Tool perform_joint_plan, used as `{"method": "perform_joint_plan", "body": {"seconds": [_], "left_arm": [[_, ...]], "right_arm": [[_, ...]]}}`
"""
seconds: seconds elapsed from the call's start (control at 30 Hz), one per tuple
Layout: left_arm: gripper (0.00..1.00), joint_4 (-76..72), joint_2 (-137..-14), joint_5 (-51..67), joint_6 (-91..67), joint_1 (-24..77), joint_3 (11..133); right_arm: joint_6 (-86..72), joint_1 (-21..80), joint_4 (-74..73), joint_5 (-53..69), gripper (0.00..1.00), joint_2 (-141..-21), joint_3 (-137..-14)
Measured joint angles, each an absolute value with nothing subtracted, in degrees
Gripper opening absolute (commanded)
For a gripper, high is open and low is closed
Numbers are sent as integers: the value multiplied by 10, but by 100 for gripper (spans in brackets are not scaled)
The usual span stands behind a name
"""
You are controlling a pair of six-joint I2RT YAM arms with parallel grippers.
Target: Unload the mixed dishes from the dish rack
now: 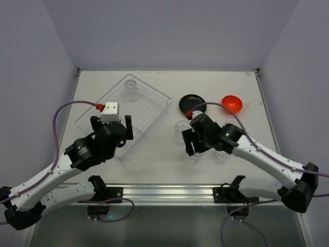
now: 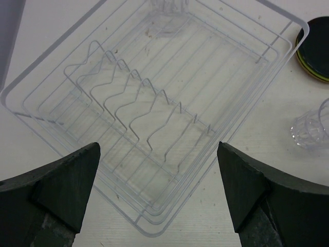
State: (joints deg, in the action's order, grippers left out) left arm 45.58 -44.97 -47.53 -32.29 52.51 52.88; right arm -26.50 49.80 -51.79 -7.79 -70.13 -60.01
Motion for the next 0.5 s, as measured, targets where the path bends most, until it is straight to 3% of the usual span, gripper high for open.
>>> {"method": "perform_joint_plan", "body": {"seconds": [0.13,0.33,0.5], "left_arm": [[100,459,-526,-473,-341,488,597],[100,376,-674,-318,-334,282,664],[100,337,-836,-230,-331,205,773]], "right_arm": [[-255,498,-516,-62,99,-599,-602],[-231,497,-399,-60,99,-468,-565],[-217,477,-312,-87,99,-481,-550]]}}
